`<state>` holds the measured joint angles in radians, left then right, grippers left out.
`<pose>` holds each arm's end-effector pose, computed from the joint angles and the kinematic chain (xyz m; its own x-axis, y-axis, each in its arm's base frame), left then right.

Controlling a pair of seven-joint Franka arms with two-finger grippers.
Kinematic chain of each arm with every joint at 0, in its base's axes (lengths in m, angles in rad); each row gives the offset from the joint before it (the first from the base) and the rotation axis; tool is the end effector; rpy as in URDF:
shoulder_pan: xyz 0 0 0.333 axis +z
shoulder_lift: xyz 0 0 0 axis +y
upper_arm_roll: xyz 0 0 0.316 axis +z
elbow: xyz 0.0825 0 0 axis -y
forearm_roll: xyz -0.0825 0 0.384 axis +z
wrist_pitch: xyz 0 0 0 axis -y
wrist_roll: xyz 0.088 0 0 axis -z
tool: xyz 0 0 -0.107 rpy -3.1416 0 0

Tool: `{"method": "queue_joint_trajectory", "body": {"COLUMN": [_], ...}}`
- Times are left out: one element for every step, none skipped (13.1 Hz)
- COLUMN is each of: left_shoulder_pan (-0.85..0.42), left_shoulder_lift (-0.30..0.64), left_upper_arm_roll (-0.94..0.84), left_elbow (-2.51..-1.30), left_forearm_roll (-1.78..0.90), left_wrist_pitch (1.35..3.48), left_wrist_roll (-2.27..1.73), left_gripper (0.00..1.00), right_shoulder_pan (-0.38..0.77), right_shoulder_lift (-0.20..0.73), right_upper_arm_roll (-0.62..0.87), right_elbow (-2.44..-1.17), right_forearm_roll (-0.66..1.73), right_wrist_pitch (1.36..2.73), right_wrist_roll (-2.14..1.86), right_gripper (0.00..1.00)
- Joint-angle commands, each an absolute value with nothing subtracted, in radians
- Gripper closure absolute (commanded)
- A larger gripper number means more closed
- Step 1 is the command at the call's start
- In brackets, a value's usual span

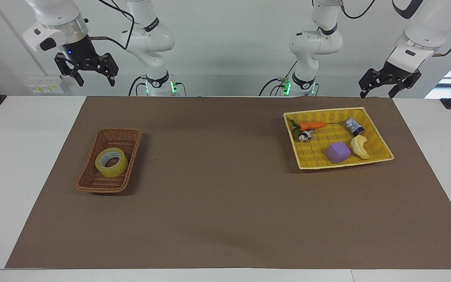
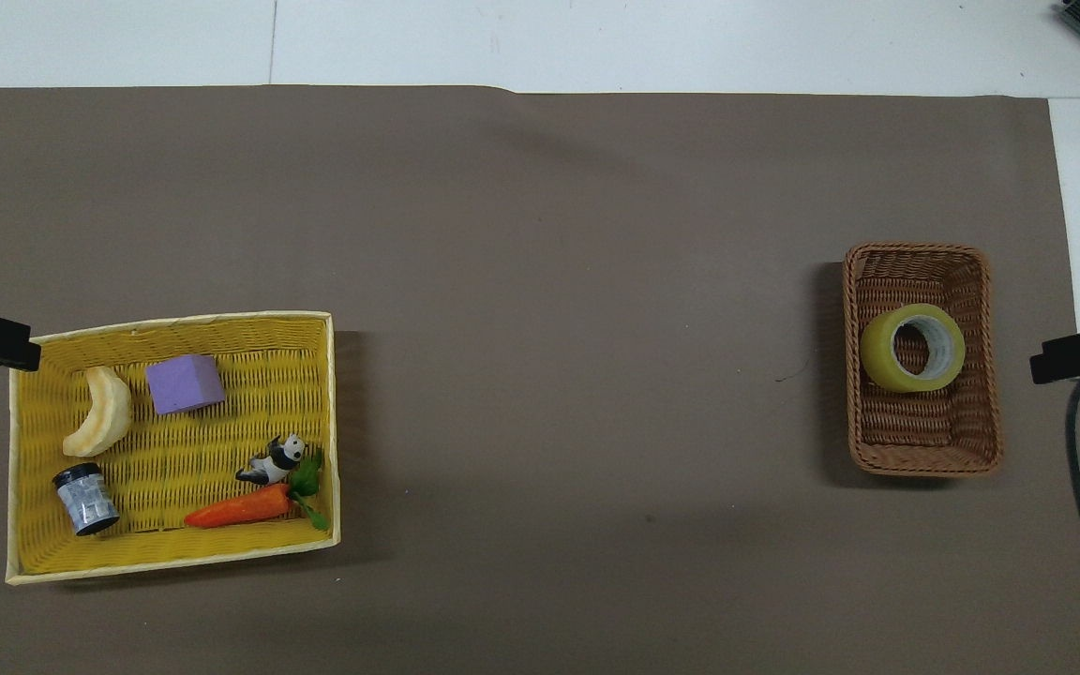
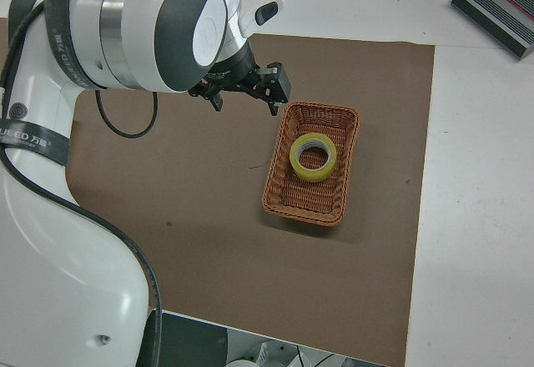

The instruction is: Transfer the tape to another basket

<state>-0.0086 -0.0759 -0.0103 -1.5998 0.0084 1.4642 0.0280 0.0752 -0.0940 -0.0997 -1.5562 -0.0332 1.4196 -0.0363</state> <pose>0.5194 -0.0091 0.6427 0.9971 -0.0459 -0.0599 -0.0464 -0.9989 -0.0075 0.5085 -0.0193 0.6681 0.9990 0.0077 -0.0438 0.0086 -0.9997 0.0221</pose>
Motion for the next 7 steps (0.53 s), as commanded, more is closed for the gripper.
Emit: {"method": "queue_joint_trajectory", "body": {"left_shoulder_pan": [0.003,0.003,0.003,0.003,0.003,0.003,0.003], "left_shoulder_lift": [-0.063,-0.063,-0.063,-0.063,-0.063,-0.063,-0.063], "left_upper_arm_roll": [-0.018,-0.018,-0.018,-0.018,-0.018,-0.018,-0.018], "left_elbow": [-1.572,-1.572,-1.572,-1.572,-1.572,-1.572,-1.572], "left_forearm_roll": [0.018,0.018,0.018,0.018,0.018,0.018,0.018], "left_wrist_pitch": [1.442,1.442,1.442,1.442,1.442,1.442,1.442], "left_wrist_roll": [0.025,0.025,0.025,0.025,0.025,0.025,0.025], "left_gripper": [0.0,0.0,0.0,0.0,0.0,0.0,0.0], "right_shoulder_pan": [0.077,0.072,0.068,0.067,0.067,0.066,0.066], "right_shoulder_lift": [-0.109,-0.11,-0.113,-0.123,-0.124,-0.124,-0.124], "right_upper_arm_roll": [-0.092,-0.092,-0.092,-0.092,-0.094,-0.095,-0.097], "right_elbow": [-1.575,-1.578,-1.586,-1.595,-1.6,-1.6,-1.597], "right_forearm_roll": [-0.037,-0.037,-0.037,-0.037,-0.037,-0.037,-0.037], "right_wrist_pitch": [1.453,1.453,1.45,1.444,1.44,1.437,1.439], "right_wrist_roll": [-0.05,-0.075,-0.089,-0.09,-0.089,-0.089,-0.087], "right_gripper": [0.0,0.0,0.0,0.0,0.0,0.0,0.0]}}
